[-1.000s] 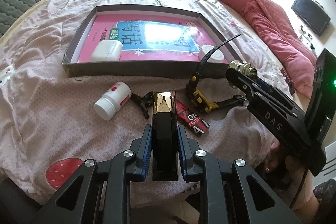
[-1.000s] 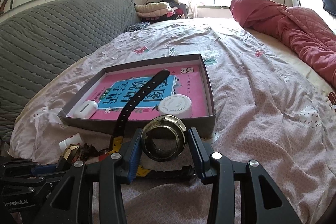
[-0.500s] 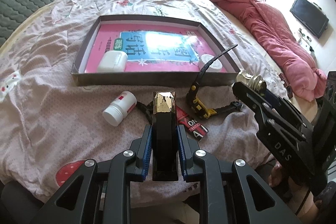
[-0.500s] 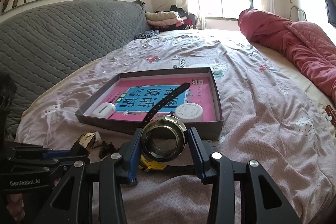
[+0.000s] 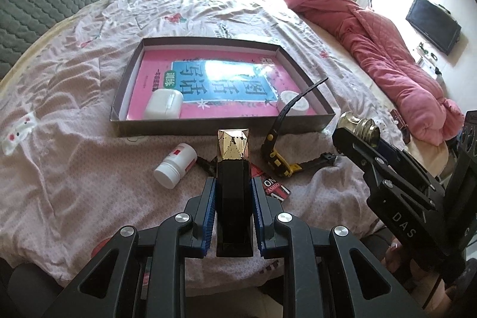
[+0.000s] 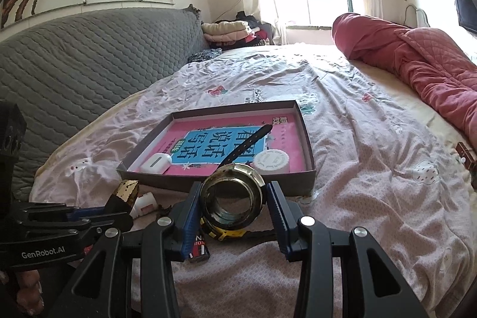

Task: Organize rigid objects
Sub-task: 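Lift and carry the black case and silver cylinder over the grey tray, then lower the black case and silver cylinder onto the workbook in the tray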

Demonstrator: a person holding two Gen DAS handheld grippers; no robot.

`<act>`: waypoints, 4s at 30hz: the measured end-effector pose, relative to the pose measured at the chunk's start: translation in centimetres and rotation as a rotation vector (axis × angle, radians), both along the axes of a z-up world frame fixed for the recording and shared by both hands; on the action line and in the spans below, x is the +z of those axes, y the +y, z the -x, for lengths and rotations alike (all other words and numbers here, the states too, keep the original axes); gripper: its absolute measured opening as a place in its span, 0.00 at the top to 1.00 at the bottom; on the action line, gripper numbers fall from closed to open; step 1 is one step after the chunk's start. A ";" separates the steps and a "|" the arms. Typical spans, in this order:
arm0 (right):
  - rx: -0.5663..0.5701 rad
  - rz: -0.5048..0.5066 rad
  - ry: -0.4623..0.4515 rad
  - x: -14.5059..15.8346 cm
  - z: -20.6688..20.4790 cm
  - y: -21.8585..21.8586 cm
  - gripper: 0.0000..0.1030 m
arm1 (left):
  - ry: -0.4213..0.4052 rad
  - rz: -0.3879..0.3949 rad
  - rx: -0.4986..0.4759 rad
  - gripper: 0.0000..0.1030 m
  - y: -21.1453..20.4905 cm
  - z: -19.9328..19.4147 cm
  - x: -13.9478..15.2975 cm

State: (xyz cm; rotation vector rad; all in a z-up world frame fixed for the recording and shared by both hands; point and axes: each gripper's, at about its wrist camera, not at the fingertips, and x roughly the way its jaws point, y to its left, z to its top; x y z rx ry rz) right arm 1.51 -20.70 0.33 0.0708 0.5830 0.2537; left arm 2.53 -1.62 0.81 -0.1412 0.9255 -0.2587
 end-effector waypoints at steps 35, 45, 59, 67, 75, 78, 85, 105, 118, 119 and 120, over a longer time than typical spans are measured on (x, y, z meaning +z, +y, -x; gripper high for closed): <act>-0.020 0.020 -0.131 5.5 0.7 3.1 0.58 | -0.149 0.007 0.030 0.78 1.8 -1.3 4.6; -0.034 0.030 -0.126 5.4 -0.5 3.6 0.58 | -0.142 0.033 0.043 0.78 2.3 -3.4 4.6; -0.044 0.005 -0.128 4.7 -4.3 4.6 0.58 | -0.129 0.043 0.058 0.78 3.1 -7.1 3.8; -0.036 0.018 -0.115 3.3 -6.1 5.2 0.58 | -0.119 0.036 0.068 0.78 3.4 -8.6 2.9; -0.029 0.007 -0.098 2.5 -7.6 4.9 0.58 | -0.104 0.026 0.061 0.78 2.9 -10.0 2.2; -0.019 0.018 -0.098 2.3 -8.1 5.0 0.58 | -0.102 0.015 0.051 0.78 2.5 -10.6 1.9; 0.006 0.046 -0.092 1.7 -9.0 5.5 0.58 | -0.095 0.011 0.041 0.78 1.7 -11.9 1.4; 0.033 0.137 0.025 -1.0 -11.3 5.9 0.58 | -0.037 -0.019 0.009 0.78 1.1 -13.9 -1.9; 0.031 0.294 0.098 -2.4 -11.9 6.6 0.58 | 0.032 -0.028 -0.027 0.78 0.3 -14.4 -3.6; 0.029 0.287 0.105 -2.5 -12.0 6.5 0.58 | 0.037 -0.028 -0.031 0.78 0.3 -14.4 -3.8; 0.026 0.288 0.112 -2.6 -12.1 6.4 0.58 | 0.037 -0.031 -0.030 0.78 0.2 -14.4 -3.9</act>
